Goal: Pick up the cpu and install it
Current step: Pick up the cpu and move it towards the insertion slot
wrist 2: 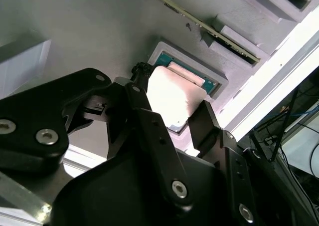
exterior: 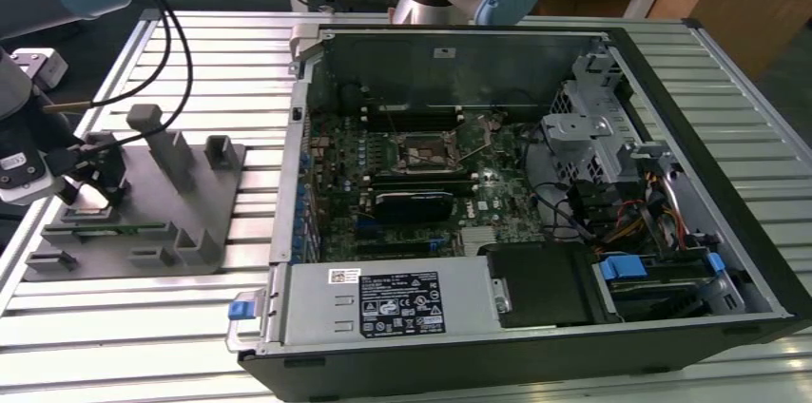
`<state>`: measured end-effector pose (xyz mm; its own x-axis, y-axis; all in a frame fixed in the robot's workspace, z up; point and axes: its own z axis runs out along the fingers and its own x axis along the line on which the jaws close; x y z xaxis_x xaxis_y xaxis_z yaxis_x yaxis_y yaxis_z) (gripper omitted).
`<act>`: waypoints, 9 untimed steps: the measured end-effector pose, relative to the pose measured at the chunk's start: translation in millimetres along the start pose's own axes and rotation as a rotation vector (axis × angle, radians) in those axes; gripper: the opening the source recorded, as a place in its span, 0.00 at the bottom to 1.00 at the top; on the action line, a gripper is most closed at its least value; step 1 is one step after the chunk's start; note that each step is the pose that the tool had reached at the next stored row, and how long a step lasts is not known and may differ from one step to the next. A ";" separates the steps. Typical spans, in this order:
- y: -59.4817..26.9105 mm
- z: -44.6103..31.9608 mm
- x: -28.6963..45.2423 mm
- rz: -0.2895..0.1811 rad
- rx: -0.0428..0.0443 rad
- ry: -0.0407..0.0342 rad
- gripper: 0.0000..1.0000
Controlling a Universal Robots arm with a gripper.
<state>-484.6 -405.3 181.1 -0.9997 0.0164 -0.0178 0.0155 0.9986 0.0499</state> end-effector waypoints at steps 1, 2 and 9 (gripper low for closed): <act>0.0 0.0 0.0 0.000 0.0000 0.0000 0.59; 0.0 0.0 0.0 0.000 0.0000 0.0000 0.59; 0.0 0.0 0.1 0.000 0.0000 0.0000 0.55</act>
<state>-484.7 -405.3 181.1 -0.9997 0.0164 -0.0178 0.0155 0.9986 0.0499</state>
